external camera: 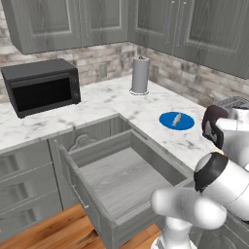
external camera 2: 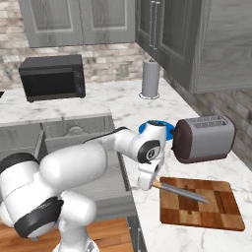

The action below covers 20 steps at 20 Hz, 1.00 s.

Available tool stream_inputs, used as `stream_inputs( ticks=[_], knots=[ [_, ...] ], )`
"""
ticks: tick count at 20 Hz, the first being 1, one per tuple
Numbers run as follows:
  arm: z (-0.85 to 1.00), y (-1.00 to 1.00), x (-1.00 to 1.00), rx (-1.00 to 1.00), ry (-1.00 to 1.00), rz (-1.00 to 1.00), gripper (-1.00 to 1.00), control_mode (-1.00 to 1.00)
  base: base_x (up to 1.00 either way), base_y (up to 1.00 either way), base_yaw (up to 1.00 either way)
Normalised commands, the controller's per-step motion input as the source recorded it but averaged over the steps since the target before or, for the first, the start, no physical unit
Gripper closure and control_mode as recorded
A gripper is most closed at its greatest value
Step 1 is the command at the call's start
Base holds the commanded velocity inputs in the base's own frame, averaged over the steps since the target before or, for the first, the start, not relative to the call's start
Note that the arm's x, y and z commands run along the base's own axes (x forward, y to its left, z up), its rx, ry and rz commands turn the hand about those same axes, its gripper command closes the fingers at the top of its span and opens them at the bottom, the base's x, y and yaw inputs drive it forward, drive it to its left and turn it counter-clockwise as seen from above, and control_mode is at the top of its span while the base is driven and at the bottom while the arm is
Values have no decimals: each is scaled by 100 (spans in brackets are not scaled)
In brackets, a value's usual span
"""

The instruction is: Pick up the knife from the drawer and place it on the cutting board. Then place the meat from the plate to the cutting board.

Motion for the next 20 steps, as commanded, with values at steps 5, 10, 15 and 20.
stream_inputs(
  ticks=[5,10,15,20],
  knots=[
    [-30,-59,13,6,1,0,100,-100,0,0,0],
    [-10,-37,21,3,0,0,100,-100,0,0,0],
    [-13,-38,24,3,0,0,100,-100,0,0,0],
    [-32,-21,21,1,0,0,100,-100,0,0,0]
  ],
)
